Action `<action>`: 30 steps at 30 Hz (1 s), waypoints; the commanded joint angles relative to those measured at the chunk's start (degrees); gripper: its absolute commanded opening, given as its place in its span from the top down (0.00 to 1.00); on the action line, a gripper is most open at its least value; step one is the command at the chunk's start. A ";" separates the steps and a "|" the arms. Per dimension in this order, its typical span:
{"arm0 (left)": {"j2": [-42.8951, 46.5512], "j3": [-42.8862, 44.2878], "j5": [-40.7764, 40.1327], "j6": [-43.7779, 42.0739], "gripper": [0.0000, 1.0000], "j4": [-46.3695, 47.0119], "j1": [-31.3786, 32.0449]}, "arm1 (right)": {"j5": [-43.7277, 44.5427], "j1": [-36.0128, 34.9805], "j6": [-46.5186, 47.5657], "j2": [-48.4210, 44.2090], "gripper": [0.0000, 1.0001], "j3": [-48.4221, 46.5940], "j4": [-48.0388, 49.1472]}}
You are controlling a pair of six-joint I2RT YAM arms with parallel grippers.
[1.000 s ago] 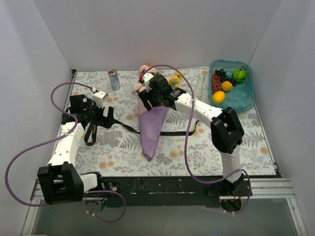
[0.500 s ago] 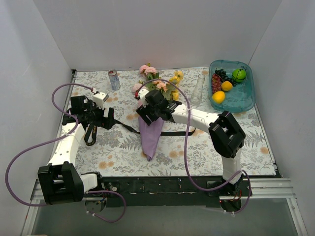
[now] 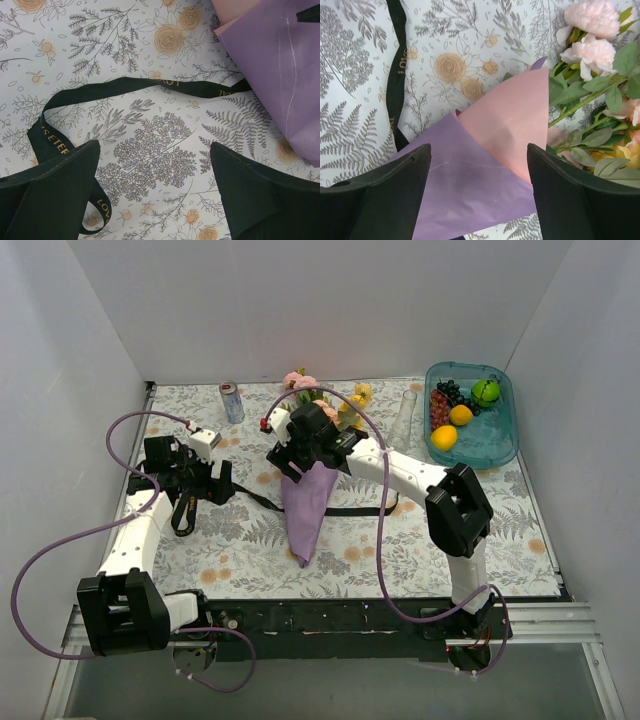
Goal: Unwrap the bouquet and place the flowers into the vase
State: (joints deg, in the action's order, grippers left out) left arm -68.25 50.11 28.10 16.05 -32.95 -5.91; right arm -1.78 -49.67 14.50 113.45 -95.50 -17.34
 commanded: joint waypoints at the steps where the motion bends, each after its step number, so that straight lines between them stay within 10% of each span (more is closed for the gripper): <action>1: 0.49 0.87 0.91 -0.76 0.08 0.17 -0.41 | -3.13 0.45 3.51 0.98 0.15 -2.49 -3.66; 30: 0.66 0.34 -0.24 -1.64 0.08 1.31 -0.42 | -16.06 3.79 4.48 4.94 0.53 -6.63 -13.33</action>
State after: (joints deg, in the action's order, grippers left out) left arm -68.25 50.09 27.81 14.79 -32.47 -5.96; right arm -16.27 -45.82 18.33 118.50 -102.21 -30.33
